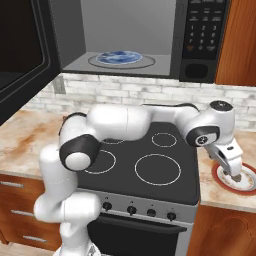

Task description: Pick the garlic from the counter and place it in the microwave.

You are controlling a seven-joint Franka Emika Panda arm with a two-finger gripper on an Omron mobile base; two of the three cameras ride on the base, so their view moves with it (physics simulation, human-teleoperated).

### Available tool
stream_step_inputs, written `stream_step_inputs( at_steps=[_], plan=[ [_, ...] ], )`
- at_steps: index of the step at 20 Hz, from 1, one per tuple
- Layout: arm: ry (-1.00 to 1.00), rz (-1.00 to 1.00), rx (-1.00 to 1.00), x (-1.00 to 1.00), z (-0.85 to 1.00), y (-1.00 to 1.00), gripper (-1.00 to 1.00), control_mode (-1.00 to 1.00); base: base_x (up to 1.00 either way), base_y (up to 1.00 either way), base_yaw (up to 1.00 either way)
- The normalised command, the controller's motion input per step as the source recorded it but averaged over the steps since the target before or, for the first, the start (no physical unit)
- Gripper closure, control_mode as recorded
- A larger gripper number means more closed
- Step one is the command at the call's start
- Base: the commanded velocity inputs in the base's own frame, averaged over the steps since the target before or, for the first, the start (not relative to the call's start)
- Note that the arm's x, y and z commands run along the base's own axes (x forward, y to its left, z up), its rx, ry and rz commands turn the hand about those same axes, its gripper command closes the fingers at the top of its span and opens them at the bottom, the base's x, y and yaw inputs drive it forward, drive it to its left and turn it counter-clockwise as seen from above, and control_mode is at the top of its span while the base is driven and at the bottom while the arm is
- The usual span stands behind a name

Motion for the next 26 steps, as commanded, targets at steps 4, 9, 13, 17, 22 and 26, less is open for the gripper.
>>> stream_step_inputs(
  at_steps=[4,9,13,17,22,26],
  plan=[
    [0.0,0.13,0.0,0.33,-0.33,-0.07,-1.0,-1.0,0.0,0.0,0.0],
    [0.0,0.1,-0.03,0.35,-0.32,-0.04,-1.0,-1.0,0.0,0.0,0.0],
    [0.0,0.11,-0.01,0.61,-0.2,-0.32,-1.0,-1.0,0.0,0.0,0.0],
    [0.04,0.12,-0.06,0.53,-0.18,-0.27,-1.0,-1.0,0.0,0.0,0.0],
    [0.03,0.12,-0.06,0.28,-0.26,-0.45,-1.0,-1.0,0.0,0.0,0.0],
    [0.08,0.15,-0.06,0.2,-0.41,-0.23,-1.0,-1.0,0.0,0.0,0.0]
  ],
)
